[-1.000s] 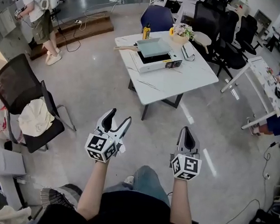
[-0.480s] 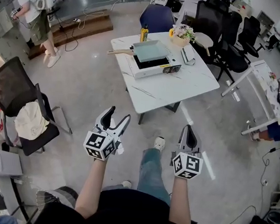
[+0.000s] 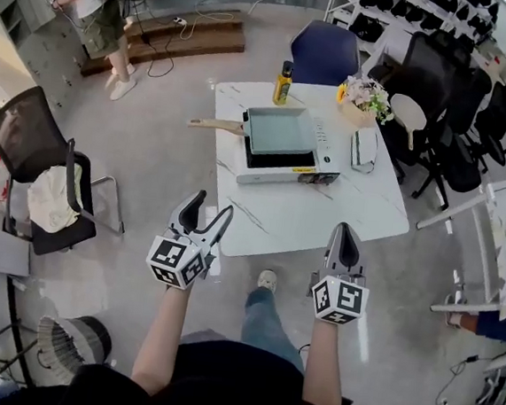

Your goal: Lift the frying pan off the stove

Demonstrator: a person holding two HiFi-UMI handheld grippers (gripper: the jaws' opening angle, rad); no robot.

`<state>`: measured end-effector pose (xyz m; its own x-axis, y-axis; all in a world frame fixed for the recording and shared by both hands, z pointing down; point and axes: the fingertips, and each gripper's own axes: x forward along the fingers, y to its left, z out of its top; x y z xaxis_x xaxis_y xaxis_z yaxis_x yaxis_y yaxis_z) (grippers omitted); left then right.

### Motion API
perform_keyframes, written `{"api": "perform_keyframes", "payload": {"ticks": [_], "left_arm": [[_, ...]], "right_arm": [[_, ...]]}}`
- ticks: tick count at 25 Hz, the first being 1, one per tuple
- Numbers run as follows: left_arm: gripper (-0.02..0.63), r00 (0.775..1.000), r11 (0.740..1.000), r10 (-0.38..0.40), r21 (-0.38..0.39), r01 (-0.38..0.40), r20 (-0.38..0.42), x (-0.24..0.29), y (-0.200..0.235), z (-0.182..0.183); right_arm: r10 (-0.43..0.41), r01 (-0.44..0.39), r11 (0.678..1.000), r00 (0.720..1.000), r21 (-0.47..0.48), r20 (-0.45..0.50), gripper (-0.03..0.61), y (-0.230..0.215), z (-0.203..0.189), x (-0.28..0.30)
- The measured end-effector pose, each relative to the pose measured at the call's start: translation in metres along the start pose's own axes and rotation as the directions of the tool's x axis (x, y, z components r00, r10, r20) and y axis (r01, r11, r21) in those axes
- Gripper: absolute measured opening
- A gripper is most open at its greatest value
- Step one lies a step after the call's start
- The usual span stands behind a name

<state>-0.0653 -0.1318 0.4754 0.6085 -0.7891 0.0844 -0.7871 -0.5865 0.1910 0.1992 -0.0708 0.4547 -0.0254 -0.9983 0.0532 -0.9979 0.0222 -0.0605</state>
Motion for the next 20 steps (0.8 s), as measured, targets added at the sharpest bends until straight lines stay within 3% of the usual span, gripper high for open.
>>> {"api": "perform_keyframes", "payload": {"ticks": [5, 11, 20], "left_arm": [[0.295, 0.989, 0.99, 0.141, -0.024, -0.14, 0.041, 0.059, 0.019, 0.022], [0.295, 0.966, 0.967, 0.253, -0.01, -0.253, 0.046, 0.081, 0.044, 0.032], [0.295, 0.934, 0.936, 0.351, -0.04, -0.349, 0.065, 0.092, 0.086, 0.04]], "right_arm": [[0.15, -0.15, 0.989, 0.989, -0.004, -0.019, 0.002, -0.028, 0.013, 0.104], [0.28, -0.28, 0.96, 0.96, 0.02, -0.006, 0.002, -0.012, 0.024, 0.183], [0.359, -0.359, 0.933, 0.933, 0.004, -0.003, 0.002, 0.014, 0.039, 0.24]]}}
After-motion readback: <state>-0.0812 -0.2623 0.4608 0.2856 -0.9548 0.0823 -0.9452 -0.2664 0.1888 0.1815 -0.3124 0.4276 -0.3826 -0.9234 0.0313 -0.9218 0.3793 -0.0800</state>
